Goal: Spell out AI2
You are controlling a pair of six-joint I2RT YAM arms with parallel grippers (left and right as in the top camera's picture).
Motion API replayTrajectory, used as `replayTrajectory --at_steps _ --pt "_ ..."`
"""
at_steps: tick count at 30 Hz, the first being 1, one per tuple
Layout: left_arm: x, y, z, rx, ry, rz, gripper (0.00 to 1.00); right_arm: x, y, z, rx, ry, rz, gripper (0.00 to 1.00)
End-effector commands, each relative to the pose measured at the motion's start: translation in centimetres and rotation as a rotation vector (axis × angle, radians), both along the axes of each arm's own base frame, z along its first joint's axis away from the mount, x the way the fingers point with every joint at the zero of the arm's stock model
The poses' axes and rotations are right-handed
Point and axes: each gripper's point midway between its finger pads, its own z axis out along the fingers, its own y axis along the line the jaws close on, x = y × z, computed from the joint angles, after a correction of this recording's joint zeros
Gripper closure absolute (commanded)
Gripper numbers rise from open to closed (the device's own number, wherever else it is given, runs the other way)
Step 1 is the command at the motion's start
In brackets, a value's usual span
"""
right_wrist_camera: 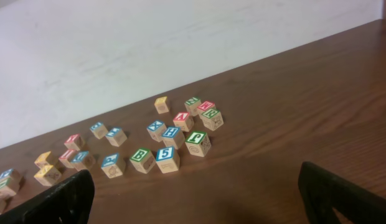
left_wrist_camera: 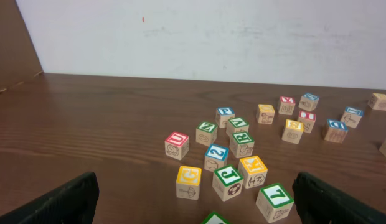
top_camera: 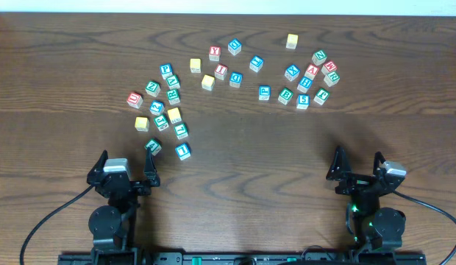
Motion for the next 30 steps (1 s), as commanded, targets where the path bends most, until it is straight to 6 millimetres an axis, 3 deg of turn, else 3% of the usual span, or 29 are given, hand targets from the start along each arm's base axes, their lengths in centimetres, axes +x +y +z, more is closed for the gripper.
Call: replayTrajectory --at_steps 1,16,30 --pt "-0.2 0.0 -1.3 -0.003 0.046 0.000 0.02 0.0 -0.1 -0.1 -0.011 0.000 -0.004 0.01" --pt "-0.1 -0.2 0.9 -0.003 0.004 -0.011 0.02 0.0 -0.1 -0.1 -0.011 0.000 -0.004 0.01" --pt "1.6 -1.5 2.6 -0.023 0.144 -0.088 0.02 0.0 -0.1 -0.1 -0.011 0.000 -0.004 0.01"
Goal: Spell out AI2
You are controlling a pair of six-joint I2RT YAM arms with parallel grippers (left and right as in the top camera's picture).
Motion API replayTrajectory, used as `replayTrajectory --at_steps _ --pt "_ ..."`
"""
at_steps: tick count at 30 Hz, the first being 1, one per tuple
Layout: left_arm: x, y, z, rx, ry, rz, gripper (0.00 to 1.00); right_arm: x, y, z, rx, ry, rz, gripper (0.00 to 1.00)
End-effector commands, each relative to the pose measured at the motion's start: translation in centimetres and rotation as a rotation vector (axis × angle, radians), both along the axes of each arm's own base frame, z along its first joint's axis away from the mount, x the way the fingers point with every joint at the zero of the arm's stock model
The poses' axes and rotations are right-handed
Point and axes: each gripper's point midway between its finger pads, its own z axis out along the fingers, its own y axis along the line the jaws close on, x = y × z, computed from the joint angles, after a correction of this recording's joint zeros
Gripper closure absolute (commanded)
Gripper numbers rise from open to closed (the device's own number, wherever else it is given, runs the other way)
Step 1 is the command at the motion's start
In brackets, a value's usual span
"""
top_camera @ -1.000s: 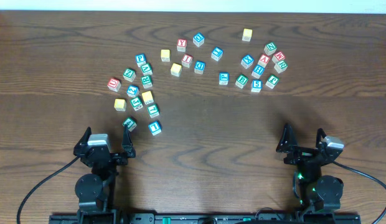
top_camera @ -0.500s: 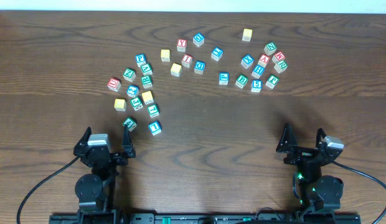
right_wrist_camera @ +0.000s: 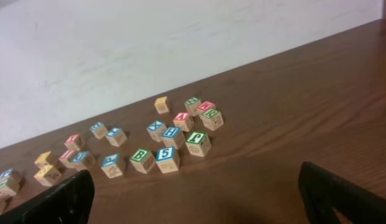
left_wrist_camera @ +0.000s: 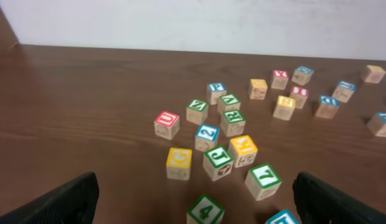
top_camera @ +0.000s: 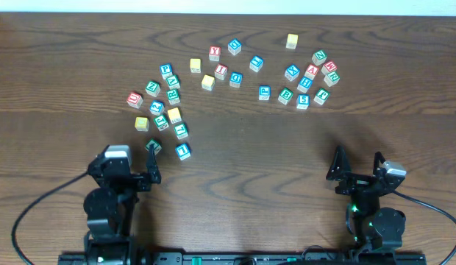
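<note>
The red A block (top_camera: 311,71) (right_wrist_camera: 182,119) lies in the right cluster. Near the back middle is a red block that looks like an I (top_camera: 221,71). The blue 2 block (top_camera: 156,107) (left_wrist_camera: 207,134) sits in the left cluster. My left gripper (top_camera: 129,171) (left_wrist_camera: 194,202) is open, low over the table just short of the left cluster, with a green 4 block (left_wrist_camera: 205,211) between and ahead of its fingers. My right gripper (top_camera: 356,163) (right_wrist_camera: 196,199) is open over bare table, well short of the right cluster.
Many more letter and number blocks lie scattered in an arc across the far half of the wooden table (top_camera: 257,169). A blue block (top_camera: 183,151) and a green 7 block (left_wrist_camera: 263,179) sit closest to the left gripper. A white wall stands behind the table.
My left gripper has shifted a little to the left and towards the left cluster, so the blocks look nearer and the green 4 block shows in its view. The right arm has not moved.
</note>
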Motion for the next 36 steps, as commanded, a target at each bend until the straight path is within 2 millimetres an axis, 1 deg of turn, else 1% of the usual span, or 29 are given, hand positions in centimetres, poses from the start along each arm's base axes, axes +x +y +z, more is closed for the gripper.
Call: replayTrajectory --at_steps 1,3,8,11,16,21,28,32,34,36 --pt "0.7 -1.1 2.1 -0.018 -0.001 -0.060 0.02 0.0 -0.1 -0.1 -0.011 0.000 -0.004 0.01" --pt "1.0 -1.5 2.6 -0.041 0.022 -0.083 0.02 0.0 -0.1 -0.1 -0.011 0.000 -0.004 0.01" --pt "2.2 -1.7 3.8 -0.104 0.119 -0.079 0.02 0.0 -0.1 -0.1 -0.011 0.000 -0.004 0.01" --pt "2.9 -2.4 4.6 -0.122 0.180 -0.113 0.02 0.0 -0.1 -0.1 -0.011 0.000 -0.004 0.01" --pt "3.4 -2.9 6.4 -0.146 0.290 -0.137 0.02 0.0 -0.1 -0.1 -0.011 0.000 -0.004 0.01" --pt "3.1 -2.9 8.3 -0.156 0.379 -0.131 0.02 0.0 -0.1 -0.1 -0.011 0.000 -0.004 0.01" --pt "1.9 -2.9 11.3 -0.168 0.511 -0.121 0.02 0.0 -0.1 -0.1 -0.011 0.000 -0.004 0.01" --pt "1.7 -3.4 12.7 -0.188 0.570 -0.139 0.02 0.0 -0.1 0.0 -0.010 -0.002 -0.005 0.01" --pt "1.6 -3.6 13.1 -0.200 0.605 -0.149 0.02 0.0 -0.4 1.0 -0.011 -0.043 -0.021 0.01" --pt "1.6 -3.8 13.2 -0.211 0.635 -0.156 0.02 0.0 -0.5 1.2 -0.011 -0.053 -0.028 0.01"
